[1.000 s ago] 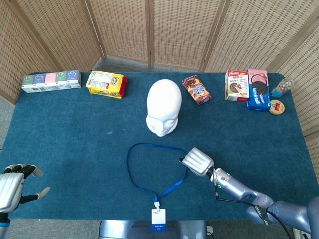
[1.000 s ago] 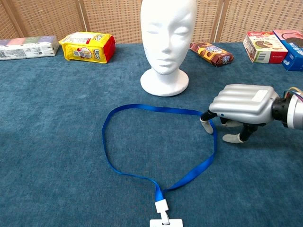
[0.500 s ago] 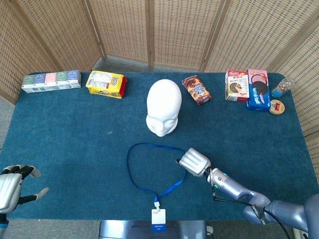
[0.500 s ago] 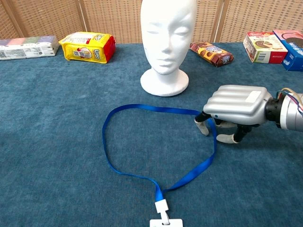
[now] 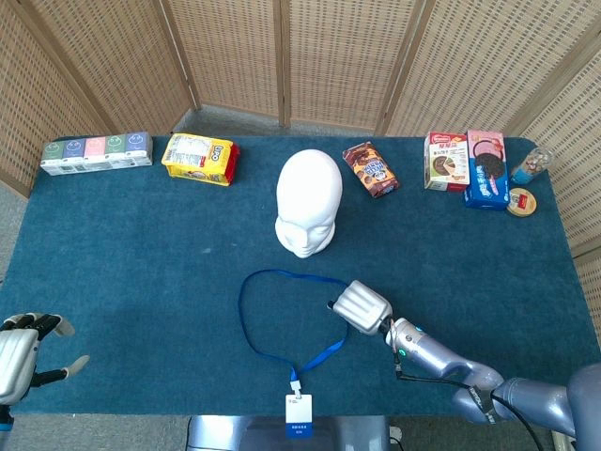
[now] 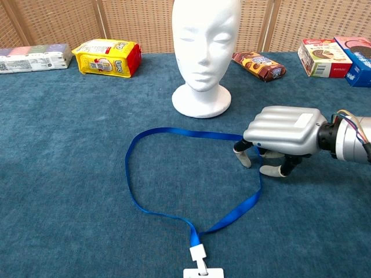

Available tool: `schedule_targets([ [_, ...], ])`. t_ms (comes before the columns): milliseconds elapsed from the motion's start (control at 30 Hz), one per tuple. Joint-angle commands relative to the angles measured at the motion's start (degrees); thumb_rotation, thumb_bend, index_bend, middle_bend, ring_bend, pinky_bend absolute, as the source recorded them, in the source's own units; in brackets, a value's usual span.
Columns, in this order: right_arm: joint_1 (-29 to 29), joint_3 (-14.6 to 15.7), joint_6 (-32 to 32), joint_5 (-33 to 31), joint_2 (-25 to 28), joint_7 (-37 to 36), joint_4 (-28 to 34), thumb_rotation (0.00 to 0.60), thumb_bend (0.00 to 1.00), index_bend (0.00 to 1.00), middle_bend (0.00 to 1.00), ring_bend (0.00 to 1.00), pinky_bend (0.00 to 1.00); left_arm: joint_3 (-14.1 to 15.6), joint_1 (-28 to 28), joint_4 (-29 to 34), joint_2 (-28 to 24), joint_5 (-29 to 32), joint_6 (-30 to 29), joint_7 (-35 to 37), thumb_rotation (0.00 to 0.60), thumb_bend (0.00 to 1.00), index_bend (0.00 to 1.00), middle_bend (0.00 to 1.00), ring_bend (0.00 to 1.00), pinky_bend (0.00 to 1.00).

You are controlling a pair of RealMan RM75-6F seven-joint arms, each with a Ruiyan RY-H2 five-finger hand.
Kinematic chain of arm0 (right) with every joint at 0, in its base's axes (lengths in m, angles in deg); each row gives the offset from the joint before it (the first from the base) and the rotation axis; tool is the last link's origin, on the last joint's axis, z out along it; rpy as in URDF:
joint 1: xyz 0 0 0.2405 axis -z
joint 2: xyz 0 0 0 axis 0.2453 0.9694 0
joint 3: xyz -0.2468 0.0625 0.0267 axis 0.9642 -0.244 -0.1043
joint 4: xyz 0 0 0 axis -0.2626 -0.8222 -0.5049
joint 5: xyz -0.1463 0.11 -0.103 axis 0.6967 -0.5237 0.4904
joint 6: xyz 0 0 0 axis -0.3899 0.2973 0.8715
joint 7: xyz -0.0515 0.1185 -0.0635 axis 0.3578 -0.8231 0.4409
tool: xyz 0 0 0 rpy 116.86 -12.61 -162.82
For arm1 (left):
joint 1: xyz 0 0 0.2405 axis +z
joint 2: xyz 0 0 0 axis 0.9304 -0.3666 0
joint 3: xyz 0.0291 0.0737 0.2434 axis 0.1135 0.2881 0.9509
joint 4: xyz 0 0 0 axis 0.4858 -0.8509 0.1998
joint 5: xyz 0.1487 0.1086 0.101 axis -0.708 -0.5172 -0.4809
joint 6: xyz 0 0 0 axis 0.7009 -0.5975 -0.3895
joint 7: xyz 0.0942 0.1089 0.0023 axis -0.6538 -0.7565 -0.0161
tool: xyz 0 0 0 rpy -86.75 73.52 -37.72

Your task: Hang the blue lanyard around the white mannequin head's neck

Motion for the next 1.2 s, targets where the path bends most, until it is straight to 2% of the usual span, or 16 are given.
schedule_targets([
  [33,-0.1,0.0,-0.2,-0.3,-0.2,0.5,-0.1,0.600,0.46,0.45,0.97,1.00,1.00,0.0,0.0,-0.1,0.0,0.0,-0.1,0.2,0.467,0.11,0.48,0.49,0.36,0.28],
  [1200,0.4,1.3,1.0,-0.5,0.2,0.4,-0.5,0.600,0.49,0.45,0.96,1.00,1.00,-0.1,-0.1,0.2,0.4,-0.6,-0.1,0.0,0.466,0.11,0.43,0.49,0.36,0.28],
])
